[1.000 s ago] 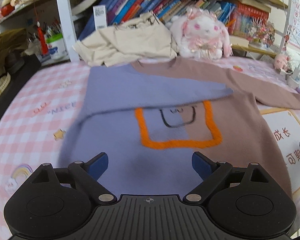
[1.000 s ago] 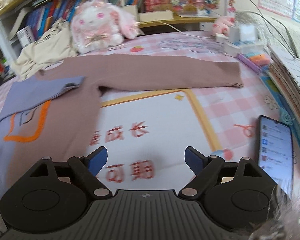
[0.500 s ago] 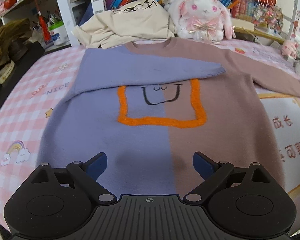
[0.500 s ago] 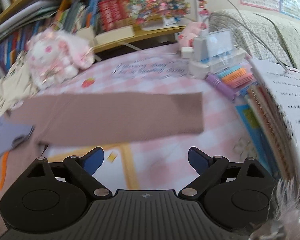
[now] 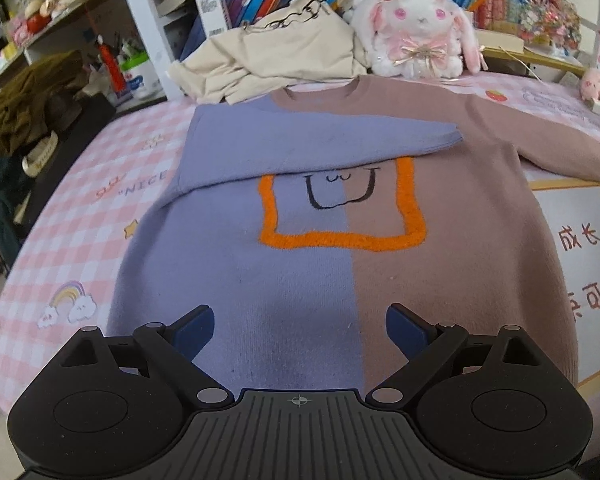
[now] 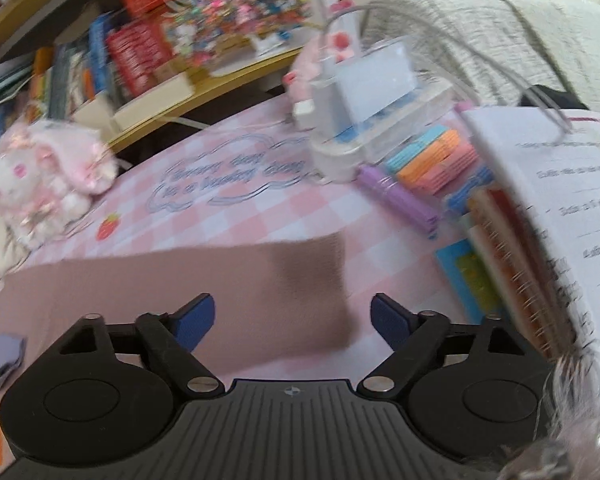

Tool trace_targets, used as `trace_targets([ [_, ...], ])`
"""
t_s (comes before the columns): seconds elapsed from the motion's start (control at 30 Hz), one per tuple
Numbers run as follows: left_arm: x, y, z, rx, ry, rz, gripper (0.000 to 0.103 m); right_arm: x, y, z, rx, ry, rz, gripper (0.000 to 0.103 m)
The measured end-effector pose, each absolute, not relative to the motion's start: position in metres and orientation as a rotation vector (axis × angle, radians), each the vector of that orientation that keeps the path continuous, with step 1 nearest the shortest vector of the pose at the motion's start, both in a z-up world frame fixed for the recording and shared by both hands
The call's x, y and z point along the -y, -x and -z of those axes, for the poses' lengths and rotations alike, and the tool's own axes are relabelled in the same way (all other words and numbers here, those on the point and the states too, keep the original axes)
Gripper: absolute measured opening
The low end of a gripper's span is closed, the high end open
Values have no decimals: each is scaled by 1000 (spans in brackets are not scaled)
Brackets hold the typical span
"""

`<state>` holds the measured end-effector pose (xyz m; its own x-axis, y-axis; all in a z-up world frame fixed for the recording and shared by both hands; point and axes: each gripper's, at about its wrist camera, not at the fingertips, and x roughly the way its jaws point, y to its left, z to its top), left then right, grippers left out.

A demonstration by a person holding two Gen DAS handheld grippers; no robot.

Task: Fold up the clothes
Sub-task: 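Move the right gripper to the mauve sleeve cuff and grasp it, then lift the mauve sleeve across the sweater body and open the right gripper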

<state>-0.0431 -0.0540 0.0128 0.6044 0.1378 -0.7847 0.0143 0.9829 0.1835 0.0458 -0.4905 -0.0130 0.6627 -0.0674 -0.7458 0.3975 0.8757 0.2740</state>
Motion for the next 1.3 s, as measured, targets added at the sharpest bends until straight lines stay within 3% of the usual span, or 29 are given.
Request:
trace_targets([
  [0.07, 58, 44, -13, -918, -202, -62, 95, 497, -47, 18, -815, -443, 282, 60],
  [0.23, 68, 44, -13, -912, -252, -33, 95, 502, -46, 24, -781, -419, 252, 44],
  [0.57, 75, 44, -8, -927, -281, -12, 95, 470, -47, 31, -752, -183, 200, 39],
  [0.6, 75, 45, -8, -926, -282, -11, 95, 471, -48, 30, -754, -198, 191, 33],
  [0.63, 74, 45, -8, -926, -282, -10, 95, 472, -48, 30, -756, -214, 182, 13],
  [0.67, 74, 46, -8, -926, -283, -9, 95, 473, -48, 29, -758, -229, 174, 11],
  [1.03, 60, 56, -8, -905, -284, -14, 95, 468, -47, -11, -663, -458, 111, 10],
  [1.3, 35, 63, -14, -818, -357, 44, 95, 383, -64, -56, -580, -491, -72, 10],
])
